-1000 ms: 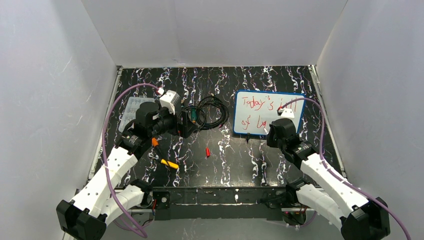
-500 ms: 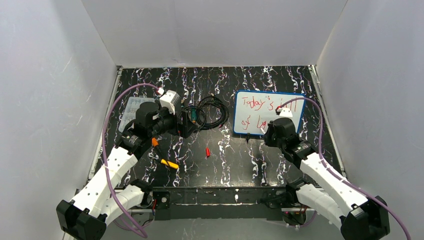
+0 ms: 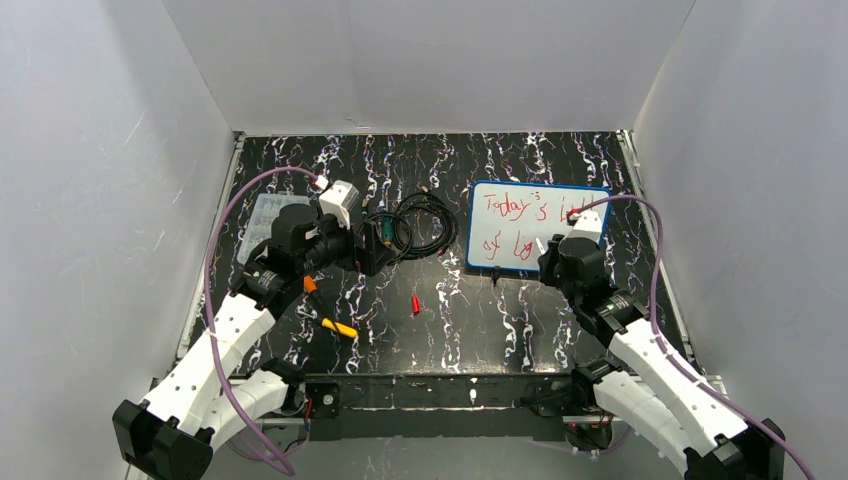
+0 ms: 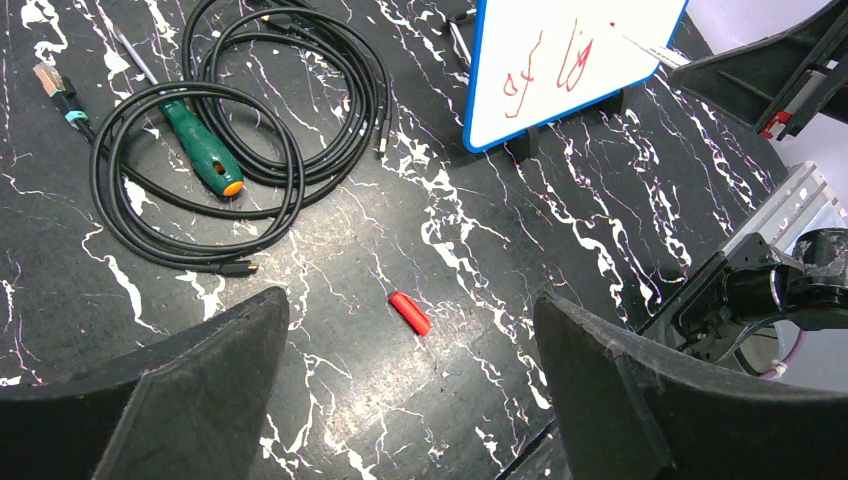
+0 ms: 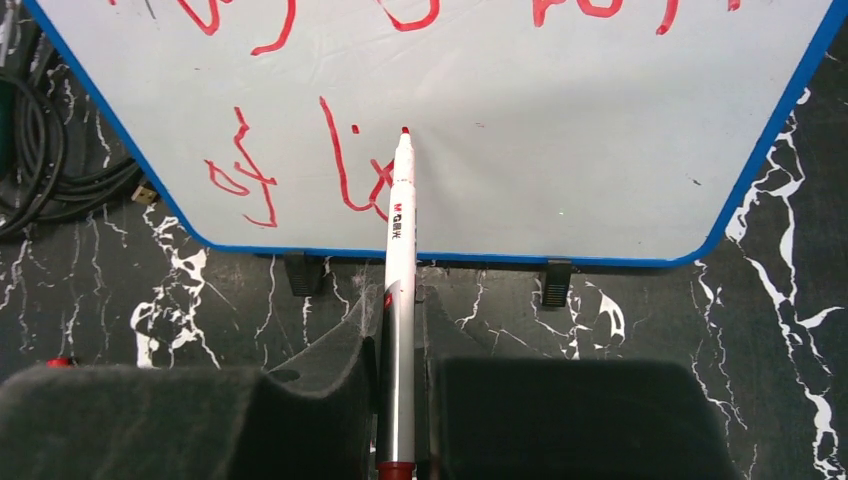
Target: Write a sentence on the whiteboard
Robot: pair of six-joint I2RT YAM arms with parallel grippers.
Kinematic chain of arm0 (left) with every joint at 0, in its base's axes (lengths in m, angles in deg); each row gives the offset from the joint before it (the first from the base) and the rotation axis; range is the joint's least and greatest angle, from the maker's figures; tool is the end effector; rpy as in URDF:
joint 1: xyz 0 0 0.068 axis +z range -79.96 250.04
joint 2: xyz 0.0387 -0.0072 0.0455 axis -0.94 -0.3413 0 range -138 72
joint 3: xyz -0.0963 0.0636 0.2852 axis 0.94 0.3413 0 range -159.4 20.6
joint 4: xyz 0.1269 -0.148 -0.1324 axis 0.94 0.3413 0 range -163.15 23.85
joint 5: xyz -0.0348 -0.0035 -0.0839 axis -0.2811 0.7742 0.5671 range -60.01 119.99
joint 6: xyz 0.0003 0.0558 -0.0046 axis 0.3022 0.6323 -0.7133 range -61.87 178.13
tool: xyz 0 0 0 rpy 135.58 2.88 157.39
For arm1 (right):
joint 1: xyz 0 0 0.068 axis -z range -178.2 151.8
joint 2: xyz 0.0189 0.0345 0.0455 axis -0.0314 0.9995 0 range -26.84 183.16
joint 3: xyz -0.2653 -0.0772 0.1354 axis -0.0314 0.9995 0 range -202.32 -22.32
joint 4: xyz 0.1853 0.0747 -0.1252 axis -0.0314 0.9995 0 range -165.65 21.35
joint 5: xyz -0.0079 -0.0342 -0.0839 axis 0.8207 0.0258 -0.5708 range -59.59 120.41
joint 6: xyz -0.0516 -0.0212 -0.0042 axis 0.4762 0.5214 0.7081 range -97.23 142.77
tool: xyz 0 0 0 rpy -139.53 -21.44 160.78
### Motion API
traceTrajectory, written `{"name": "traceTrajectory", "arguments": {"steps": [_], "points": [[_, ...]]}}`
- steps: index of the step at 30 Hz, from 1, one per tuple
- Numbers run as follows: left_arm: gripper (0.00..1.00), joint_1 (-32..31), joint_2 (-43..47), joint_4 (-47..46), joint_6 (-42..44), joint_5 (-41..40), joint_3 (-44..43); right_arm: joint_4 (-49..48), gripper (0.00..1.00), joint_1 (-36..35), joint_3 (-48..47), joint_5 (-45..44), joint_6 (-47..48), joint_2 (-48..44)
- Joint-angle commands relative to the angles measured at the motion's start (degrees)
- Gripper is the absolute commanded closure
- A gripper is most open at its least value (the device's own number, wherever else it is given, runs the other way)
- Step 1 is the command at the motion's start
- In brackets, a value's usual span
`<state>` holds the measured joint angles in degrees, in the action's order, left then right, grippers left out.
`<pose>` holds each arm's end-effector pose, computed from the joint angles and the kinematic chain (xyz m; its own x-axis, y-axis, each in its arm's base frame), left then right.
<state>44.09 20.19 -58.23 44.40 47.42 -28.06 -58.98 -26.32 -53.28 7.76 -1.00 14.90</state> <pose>0.1390 -0.0806 0.3628 -0.4309 -0.0422 -0.9014 0.5881 0.7445 -0.3159 0.1113 0.0426 0.2810 -0.4260 0.1942 -0.8837 0.0416 0.9799 0.1953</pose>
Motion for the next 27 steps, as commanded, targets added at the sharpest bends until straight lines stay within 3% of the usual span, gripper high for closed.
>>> {"name": "traceTrajectory", "arguments": {"steps": [1, 27], "points": [[0.09, 0.4, 0.9, -0.6, 0.1, 0.8, 0.4, -2.2, 0.99, 0.2, -1.9, -3.2, 2.2, 1.1], [0.09, 0.4, 1.1, -0.8, -0.1, 1.3, 0.4, 3.6, 0.99, 0.2, -0.9, -1.5, -1.2, 3.5]]}}
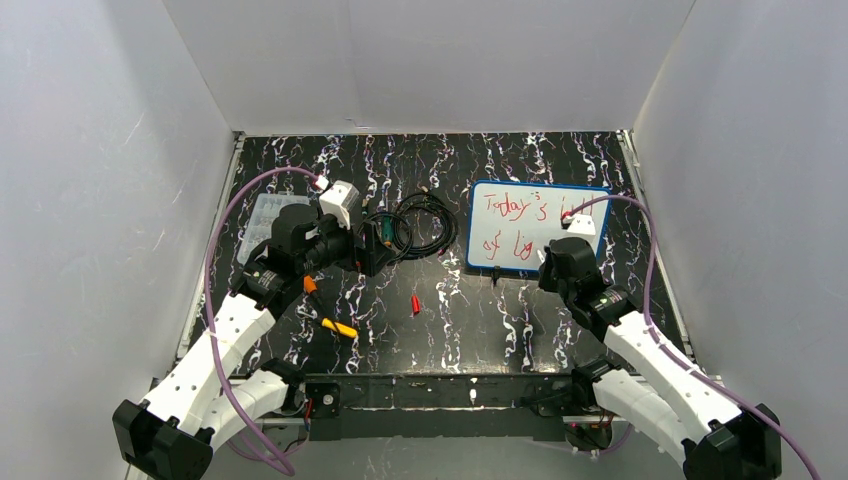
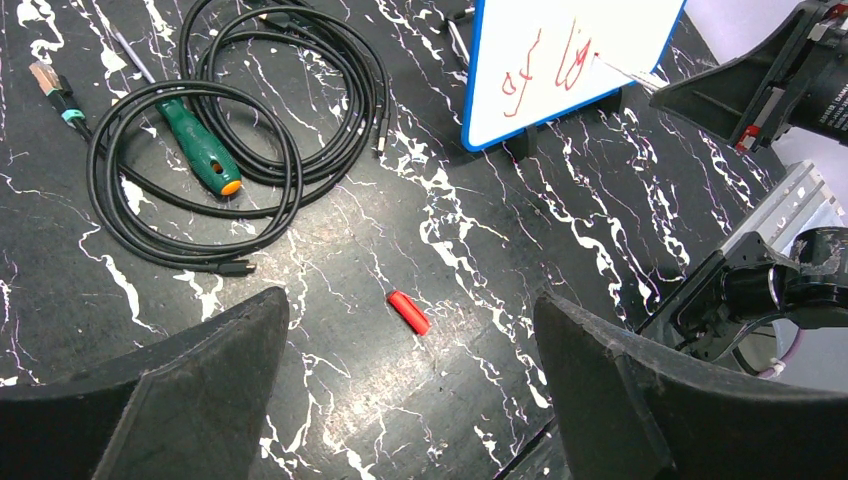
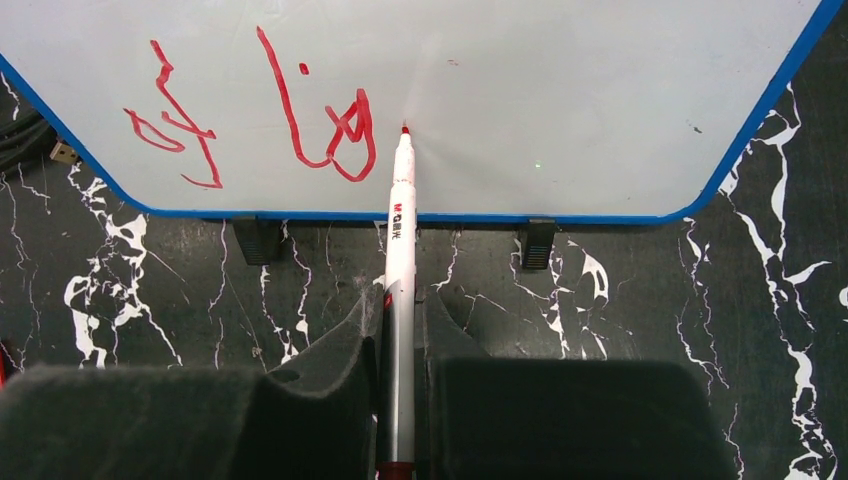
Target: Write a sentence on the whiteboard
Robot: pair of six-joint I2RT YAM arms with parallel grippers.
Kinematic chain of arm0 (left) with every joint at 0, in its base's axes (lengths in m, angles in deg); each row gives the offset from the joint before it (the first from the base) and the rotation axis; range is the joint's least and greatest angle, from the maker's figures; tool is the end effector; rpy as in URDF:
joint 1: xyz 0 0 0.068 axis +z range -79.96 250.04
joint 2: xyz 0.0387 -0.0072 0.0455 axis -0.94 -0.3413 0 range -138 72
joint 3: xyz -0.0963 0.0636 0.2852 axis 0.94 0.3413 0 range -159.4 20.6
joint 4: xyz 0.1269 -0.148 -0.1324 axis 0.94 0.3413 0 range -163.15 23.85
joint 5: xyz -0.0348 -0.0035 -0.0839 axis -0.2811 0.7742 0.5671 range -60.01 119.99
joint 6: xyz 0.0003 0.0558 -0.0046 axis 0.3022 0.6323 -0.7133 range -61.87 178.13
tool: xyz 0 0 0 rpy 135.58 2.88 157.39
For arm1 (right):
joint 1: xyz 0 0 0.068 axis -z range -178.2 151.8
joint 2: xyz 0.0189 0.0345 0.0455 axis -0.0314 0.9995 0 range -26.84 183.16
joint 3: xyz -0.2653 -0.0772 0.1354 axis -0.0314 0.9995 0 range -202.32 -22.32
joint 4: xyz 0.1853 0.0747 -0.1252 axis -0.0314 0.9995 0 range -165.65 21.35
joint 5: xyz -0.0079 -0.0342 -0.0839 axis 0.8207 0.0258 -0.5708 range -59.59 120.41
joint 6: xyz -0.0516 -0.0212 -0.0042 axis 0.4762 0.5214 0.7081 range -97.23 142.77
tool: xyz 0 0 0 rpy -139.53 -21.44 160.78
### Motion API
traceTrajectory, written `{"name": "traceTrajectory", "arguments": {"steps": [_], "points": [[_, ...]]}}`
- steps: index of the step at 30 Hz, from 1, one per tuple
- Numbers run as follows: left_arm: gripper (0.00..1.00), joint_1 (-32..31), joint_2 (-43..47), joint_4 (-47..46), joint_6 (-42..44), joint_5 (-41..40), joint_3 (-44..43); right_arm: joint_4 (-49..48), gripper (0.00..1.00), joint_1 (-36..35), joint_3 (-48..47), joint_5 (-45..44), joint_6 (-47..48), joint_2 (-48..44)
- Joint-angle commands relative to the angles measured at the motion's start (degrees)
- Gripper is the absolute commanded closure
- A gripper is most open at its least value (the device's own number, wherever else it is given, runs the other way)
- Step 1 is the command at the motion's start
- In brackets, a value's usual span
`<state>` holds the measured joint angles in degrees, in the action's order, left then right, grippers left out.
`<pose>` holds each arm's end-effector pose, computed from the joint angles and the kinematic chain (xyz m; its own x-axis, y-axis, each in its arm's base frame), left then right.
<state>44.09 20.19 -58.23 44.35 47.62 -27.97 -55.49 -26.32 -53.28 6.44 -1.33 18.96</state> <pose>0.1389 -0.0807 0.3623 -0.4332 -0.0416 -0.9003 0.5896 0.7424 -0.3180 0.1185 0.0455 0.2682 -0.5178 0.1464 -0.8429 0.0813 0.9892 0.1218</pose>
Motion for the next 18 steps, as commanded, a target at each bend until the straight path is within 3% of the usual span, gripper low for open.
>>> {"name": "traceTrajectory", "arguments": {"steps": [1, 18], "points": [[0.09, 0.4, 1.1, -0.8, -0.1, 1.1, 0.3, -0.4, 0.99, 0.2, -0.9, -0.4, -0.6, -1.2], [0.09, 0.4, 1.3, -0.8, 0.0, 1.0, 0.3, -8.0, 0.99, 0.2, -3.4, -3.4, 4.5, -1.2]]}}
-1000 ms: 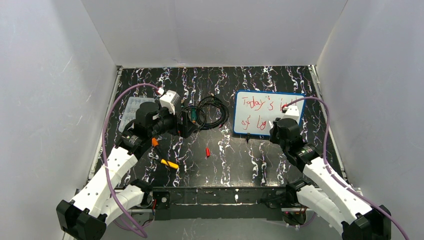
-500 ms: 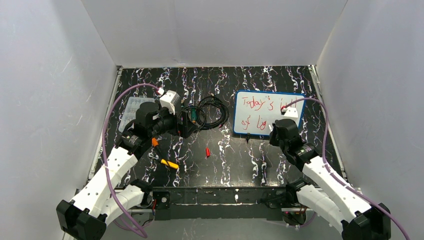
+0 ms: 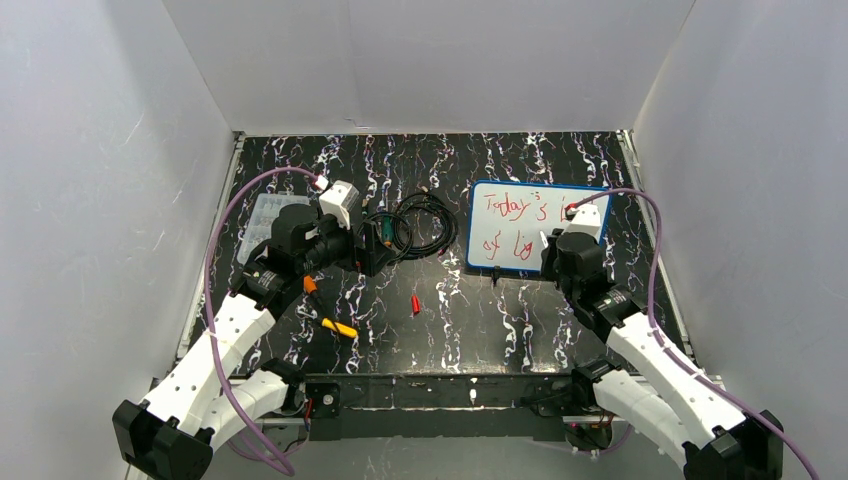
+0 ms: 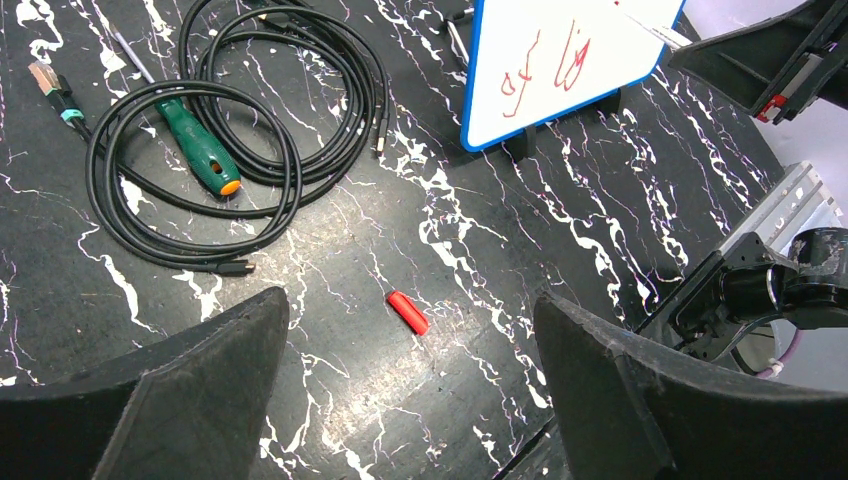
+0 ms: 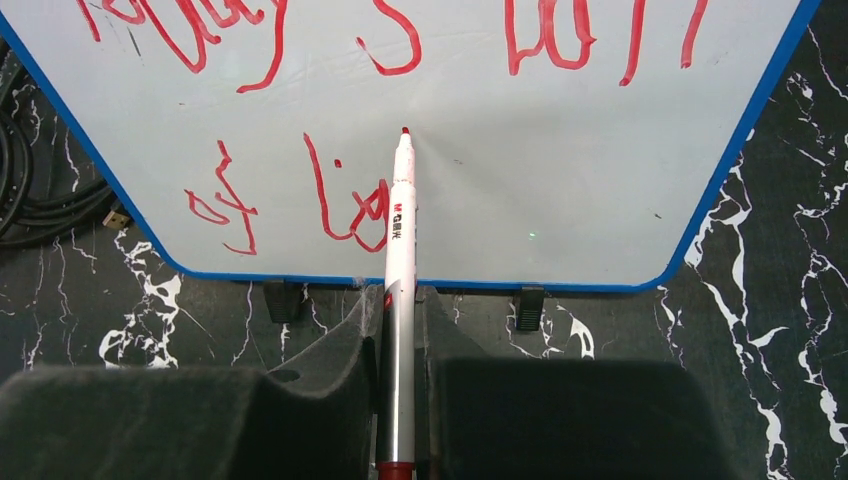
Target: Write a sentence on the whiteboard
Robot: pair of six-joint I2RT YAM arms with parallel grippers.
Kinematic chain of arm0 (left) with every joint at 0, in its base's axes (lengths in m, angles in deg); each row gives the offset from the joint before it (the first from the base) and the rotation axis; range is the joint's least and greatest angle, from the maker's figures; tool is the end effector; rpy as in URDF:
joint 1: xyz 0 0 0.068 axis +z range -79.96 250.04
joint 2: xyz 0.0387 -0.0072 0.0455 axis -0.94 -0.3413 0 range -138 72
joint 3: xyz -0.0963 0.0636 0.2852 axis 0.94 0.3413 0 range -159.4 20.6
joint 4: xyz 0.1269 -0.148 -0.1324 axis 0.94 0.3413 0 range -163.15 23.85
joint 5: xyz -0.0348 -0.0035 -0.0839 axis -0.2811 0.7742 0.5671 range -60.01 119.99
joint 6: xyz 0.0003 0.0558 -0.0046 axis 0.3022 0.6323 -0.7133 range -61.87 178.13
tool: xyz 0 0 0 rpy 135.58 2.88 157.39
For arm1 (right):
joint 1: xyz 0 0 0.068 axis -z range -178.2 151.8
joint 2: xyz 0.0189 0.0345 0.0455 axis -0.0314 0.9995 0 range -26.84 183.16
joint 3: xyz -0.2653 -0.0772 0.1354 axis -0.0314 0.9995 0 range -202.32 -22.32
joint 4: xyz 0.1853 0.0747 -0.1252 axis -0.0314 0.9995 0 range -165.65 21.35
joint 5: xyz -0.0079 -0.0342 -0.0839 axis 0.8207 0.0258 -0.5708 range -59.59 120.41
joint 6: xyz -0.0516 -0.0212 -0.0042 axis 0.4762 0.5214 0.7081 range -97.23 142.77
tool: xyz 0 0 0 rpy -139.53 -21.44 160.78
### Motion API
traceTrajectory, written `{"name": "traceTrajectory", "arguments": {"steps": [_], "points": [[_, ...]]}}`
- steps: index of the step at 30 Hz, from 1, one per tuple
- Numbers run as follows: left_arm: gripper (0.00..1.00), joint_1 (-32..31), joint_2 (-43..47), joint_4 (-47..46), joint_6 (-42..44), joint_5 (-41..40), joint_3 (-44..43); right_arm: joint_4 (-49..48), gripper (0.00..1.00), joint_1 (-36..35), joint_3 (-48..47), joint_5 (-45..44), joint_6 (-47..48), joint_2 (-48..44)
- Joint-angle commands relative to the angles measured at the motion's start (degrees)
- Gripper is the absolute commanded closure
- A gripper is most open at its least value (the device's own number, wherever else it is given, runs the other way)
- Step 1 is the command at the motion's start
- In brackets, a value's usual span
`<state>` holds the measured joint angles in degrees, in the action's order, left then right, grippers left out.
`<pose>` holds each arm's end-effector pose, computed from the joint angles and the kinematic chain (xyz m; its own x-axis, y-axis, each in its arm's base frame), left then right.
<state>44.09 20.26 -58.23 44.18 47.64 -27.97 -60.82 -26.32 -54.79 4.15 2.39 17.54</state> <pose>0.1386 -0.0805 0.3624 -0.4340 -0.0443 -0.8998 0.5889 0.7419 -0.3206 0.1207 0.0451 0.2883 -0.3979 0.1416 -0.9065 0.0686 0.9898 0.1245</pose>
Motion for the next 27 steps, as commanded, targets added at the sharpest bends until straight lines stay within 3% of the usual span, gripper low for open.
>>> {"name": "traceTrajectory", "arguments": {"steps": [1, 27], "points": [[0.09, 0.4, 1.2, -0.8, 0.2, 1.0, 0.3, -2.3, 0.99, 0.2, -1.6, -1.0, 0.4, 0.1], [0.09, 0.4, 1.4, -0.8, 0.0, 1.2, 0.3, 4.5, 0.99, 0.2, 2.1, 2.6, -6.2, 2.1]]}}
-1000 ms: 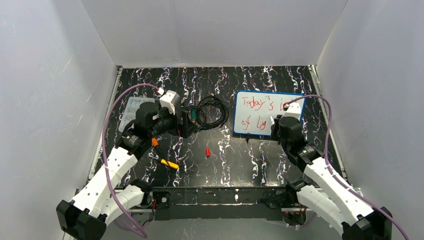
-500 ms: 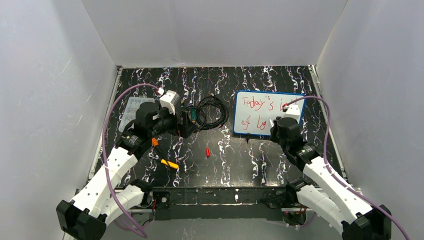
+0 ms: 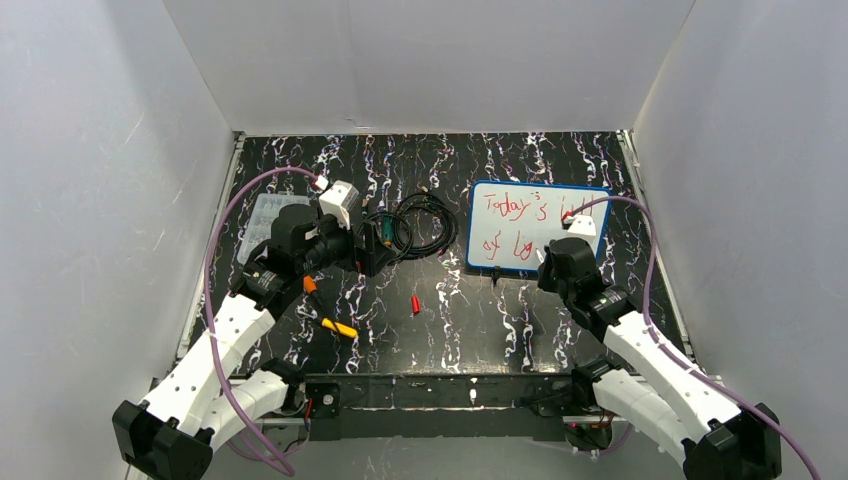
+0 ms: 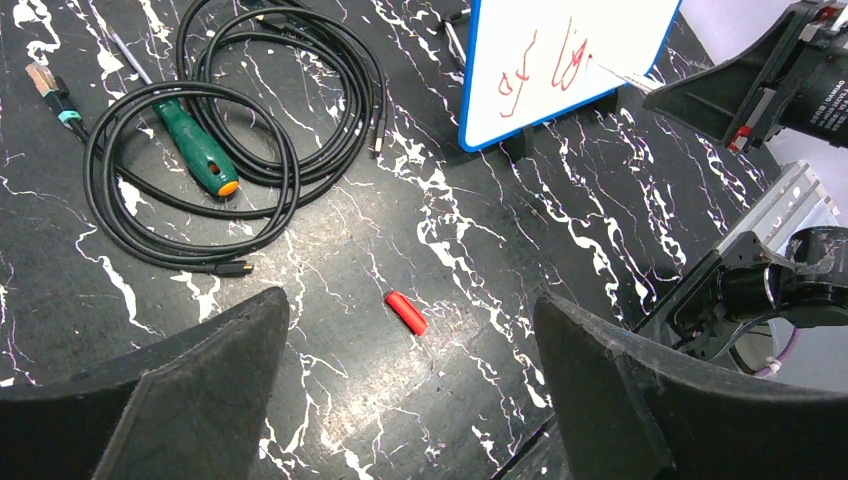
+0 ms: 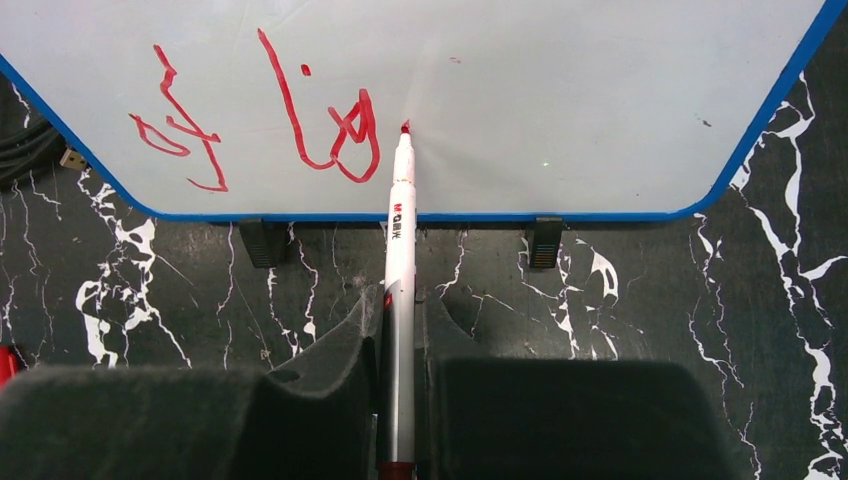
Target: Write a sentence on the whiteboard
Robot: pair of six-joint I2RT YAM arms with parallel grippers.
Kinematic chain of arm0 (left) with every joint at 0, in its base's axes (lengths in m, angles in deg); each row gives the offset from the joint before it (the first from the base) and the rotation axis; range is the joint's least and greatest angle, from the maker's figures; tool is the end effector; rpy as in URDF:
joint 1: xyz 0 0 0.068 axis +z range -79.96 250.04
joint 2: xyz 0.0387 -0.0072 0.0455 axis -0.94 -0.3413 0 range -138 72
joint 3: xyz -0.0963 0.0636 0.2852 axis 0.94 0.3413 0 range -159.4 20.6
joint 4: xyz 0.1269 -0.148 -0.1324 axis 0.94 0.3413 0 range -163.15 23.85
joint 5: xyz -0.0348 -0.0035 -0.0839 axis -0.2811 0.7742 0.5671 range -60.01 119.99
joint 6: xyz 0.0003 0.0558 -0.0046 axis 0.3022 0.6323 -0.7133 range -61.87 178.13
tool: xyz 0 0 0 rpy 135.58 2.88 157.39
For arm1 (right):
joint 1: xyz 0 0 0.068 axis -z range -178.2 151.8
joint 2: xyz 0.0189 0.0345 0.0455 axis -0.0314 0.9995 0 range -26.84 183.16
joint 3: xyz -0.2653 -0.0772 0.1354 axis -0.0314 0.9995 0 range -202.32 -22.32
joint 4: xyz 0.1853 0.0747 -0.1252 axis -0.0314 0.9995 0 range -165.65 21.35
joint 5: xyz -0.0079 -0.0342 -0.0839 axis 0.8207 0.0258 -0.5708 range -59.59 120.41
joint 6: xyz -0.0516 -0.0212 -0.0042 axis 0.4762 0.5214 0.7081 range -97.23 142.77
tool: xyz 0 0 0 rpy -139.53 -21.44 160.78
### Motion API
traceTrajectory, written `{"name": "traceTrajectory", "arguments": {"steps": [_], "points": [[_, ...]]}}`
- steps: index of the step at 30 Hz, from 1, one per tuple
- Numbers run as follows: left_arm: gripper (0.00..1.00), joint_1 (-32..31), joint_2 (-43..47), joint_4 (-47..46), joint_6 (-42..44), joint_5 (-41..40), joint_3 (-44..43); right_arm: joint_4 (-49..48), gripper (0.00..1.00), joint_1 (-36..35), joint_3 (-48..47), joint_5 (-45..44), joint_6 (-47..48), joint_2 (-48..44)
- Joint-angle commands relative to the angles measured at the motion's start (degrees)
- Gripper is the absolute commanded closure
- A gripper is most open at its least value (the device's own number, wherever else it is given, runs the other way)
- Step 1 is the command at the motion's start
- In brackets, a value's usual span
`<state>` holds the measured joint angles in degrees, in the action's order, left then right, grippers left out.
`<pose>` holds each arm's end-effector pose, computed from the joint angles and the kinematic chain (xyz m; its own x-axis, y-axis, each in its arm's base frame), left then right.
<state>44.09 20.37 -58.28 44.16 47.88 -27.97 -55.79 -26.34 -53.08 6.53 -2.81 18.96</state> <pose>0.1381 -0.0805 0.3628 -0.4327 -0.0450 -0.9004 0.5923 0.7388 -0.3215 0.1185 0.0456 0.2676 -0.5149 0.1724 -0.8397 0.0929 0.9850 0.1453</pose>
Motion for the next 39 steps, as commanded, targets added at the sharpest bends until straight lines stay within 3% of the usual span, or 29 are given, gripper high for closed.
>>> {"name": "traceTrajectory", "arguments": {"steps": [1, 39], "points": [[0.09, 0.4, 1.3, -0.7, 0.0, 1.0, 0.3, -0.5, 0.99, 0.2, 0.4, 0.4, -1.1, 1.0], [0.09, 0.4, 1.2, -0.8, 0.0, 1.1, 0.5, -4.9, 0.99, 0.2, -5.4, -4.3, 4.1, 2.0]]}}
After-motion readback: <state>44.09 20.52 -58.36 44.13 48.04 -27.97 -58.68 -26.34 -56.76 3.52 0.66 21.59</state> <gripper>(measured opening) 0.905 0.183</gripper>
